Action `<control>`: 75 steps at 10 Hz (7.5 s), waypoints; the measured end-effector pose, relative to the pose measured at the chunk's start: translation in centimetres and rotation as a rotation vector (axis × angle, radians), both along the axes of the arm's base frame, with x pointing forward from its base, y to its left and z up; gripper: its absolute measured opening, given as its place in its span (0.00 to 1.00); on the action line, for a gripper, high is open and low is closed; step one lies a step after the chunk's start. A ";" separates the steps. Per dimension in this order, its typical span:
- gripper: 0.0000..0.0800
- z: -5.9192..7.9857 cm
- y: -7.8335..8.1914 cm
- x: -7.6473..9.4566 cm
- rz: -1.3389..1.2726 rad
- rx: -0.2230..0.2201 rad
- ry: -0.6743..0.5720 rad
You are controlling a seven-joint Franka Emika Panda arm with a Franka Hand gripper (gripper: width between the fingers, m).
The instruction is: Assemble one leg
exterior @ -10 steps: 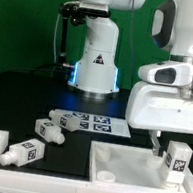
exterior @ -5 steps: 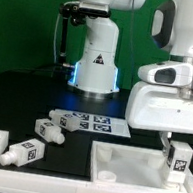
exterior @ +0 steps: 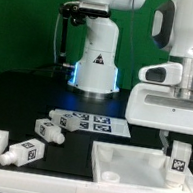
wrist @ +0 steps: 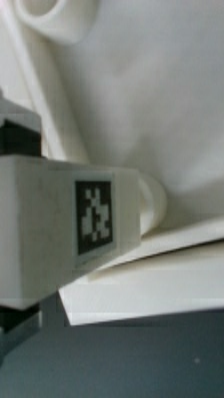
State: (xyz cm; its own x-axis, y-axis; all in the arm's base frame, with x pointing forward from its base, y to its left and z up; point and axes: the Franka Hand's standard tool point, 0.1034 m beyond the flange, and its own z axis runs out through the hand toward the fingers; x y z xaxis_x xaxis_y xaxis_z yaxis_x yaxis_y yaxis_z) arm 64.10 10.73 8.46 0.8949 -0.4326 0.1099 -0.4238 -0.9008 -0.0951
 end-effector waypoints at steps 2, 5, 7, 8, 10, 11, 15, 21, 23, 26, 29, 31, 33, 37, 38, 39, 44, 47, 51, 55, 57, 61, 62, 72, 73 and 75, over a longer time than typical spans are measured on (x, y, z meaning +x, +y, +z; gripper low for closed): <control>0.36 0.0 -0.3 -0.1 -0.311 0.045 0.024; 0.36 -0.1 -0.5 -0.1 -0.508 0.073 0.032; 0.36 -0.1 -0.5 -0.1 -0.626 0.091 0.038; 0.36 -0.2 0.1 -0.4 -0.928 0.163 0.068; 0.36 -0.2 0.1 -0.4 -0.964 0.188 0.079; 0.36 -0.2 0.1 -0.4 -0.938 0.185 0.077; 0.80 -0.2 0.8 -0.6 -0.276 0.081 0.058; 0.81 -1.1 1.1 -1.4 0.416 -0.025 0.111; 0.62 -1.1 1.0 -1.3 0.375 -0.022 0.112; 0.36 -1.2 1.0 -1.4 0.184 -0.005 0.121; 0.36 -1.2 0.2 -1.1 -0.109 0.030 0.135; 0.36 -1.3 -0.4 -1.0 -0.358 0.066 0.146; 0.36 -1.3 -0.2 -0.8 -0.629 0.107 0.144; 0.36 -1.3 1.0 -0.5 -1.078 0.185 0.128; 0.36 -1.4 1.1 -0.5 -1.088 0.186 0.129; 0.36 -1.4 1.1 -0.5 -1.065 0.184 0.127; 0.81 -1.3 1.1 -0.5 -0.379 0.113 0.134; 0.81 -1.2 0.9 -0.4 -0.201 0.096 0.118; 0.81 -0.8 0.7 0.0 0.196 0.002 0.101; 0.47 -0.9 0.6 0.0 0.076 0.012 0.108; 0.36 -0.9 0.3 0.1 -0.084 0.030 0.112; 0.36 -0.9 0.0 0.2 -0.542 0.090 0.135; 0.36 -1.0 0.1 0.1 -0.758 0.129 0.148; 0.80 -1.5 0.0 -0.1 -0.441 0.123 0.125; 0.80 -1.4 0.0 0.1 -0.403 0.120 0.114; 0.81 -1.4 -0.1 0.1 -0.255 0.105 0.103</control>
Offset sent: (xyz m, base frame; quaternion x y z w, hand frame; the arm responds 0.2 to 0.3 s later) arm 0.0000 0.0000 0.0000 0.0000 0.0000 0.1938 0.9810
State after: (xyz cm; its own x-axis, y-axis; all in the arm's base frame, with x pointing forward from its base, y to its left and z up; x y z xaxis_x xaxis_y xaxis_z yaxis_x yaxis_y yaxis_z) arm 64.18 10.59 7.01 0.7602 -0.6489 -0.0326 -0.6471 -0.7517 -0.1270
